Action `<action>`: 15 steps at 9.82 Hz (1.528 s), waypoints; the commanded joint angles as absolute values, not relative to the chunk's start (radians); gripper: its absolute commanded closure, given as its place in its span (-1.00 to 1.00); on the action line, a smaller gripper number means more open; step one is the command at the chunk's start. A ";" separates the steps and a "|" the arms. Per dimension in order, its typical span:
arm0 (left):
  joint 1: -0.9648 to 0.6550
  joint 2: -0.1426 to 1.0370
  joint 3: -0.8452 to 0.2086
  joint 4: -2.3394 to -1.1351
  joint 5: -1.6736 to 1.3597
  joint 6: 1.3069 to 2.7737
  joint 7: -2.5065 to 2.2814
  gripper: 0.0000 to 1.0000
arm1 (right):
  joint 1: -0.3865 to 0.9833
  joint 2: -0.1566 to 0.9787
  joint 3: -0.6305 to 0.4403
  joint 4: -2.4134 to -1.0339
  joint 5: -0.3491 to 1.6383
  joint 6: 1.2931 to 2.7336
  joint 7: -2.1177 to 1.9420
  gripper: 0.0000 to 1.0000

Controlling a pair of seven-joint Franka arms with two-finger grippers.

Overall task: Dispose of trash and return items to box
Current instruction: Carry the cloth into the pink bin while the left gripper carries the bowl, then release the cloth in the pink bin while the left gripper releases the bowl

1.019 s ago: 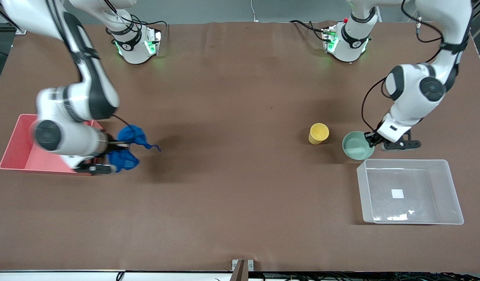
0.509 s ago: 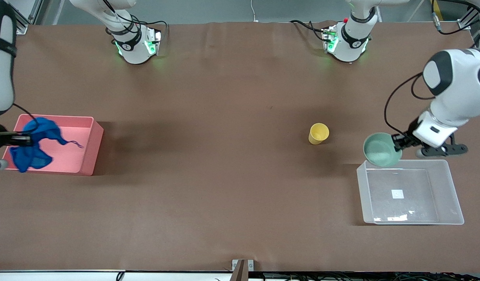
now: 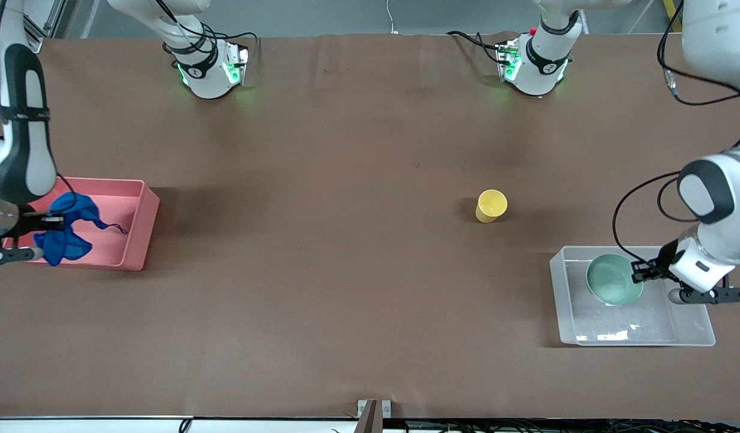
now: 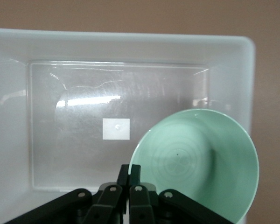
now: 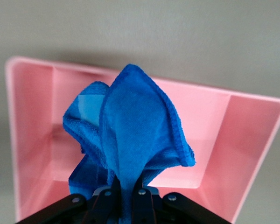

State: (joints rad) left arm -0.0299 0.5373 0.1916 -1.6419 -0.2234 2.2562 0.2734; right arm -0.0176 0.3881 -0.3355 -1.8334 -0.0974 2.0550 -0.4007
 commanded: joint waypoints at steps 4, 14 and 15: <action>-0.028 0.722 0.198 -1.612 -0.261 2.439 0.353 0.92 | -0.028 0.356 -0.350 -2.076 -0.104 2.275 -0.431 -0.35; -0.057 0.206 0.148 -1.799 -0.137 2.044 0.246 -1.00 | -0.089 0.037 -0.108 -1.678 0.018 1.685 -0.008 -1.00; -0.052 0.113 0.077 -1.900 -0.079 2.039 0.173 -1.00 | -0.092 0.009 -0.077 -1.636 0.017 1.657 0.023 -1.00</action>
